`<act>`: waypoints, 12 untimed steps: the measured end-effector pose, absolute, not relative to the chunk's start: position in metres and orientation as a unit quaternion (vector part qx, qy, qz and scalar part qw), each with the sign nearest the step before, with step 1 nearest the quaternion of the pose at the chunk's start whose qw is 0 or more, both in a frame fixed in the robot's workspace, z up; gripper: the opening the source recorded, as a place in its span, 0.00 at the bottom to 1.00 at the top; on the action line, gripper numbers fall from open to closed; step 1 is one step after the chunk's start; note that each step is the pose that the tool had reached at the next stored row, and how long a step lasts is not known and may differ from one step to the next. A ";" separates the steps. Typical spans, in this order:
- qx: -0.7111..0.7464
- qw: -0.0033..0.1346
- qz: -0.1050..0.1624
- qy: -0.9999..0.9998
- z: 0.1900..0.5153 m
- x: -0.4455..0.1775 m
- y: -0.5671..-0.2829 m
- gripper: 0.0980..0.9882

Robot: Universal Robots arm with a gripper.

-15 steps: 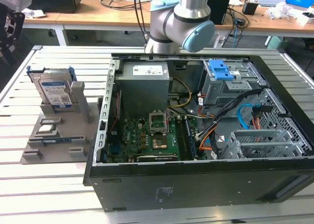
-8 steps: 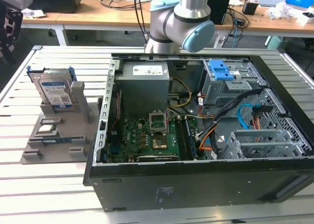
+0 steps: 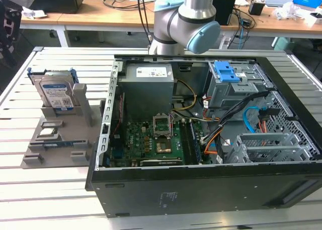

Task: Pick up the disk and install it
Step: 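Pick up the disk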

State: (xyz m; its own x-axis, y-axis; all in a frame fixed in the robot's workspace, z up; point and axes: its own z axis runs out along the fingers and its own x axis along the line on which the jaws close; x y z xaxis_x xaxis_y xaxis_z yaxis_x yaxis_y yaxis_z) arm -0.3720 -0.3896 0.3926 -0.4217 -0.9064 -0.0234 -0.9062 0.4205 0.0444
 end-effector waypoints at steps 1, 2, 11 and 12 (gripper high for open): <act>0.543 0.002 -0.025 -0.840 0.393 -0.372 -0.390 0.01; 0.546 0.002 -0.025 -0.837 0.393 -0.372 -0.390 0.01; 0.590 0.004 -0.025 -0.807 0.393 -0.372 -0.390 0.01; 0.597 0.004 -0.025 -0.802 0.393 -0.372 -0.390 0.01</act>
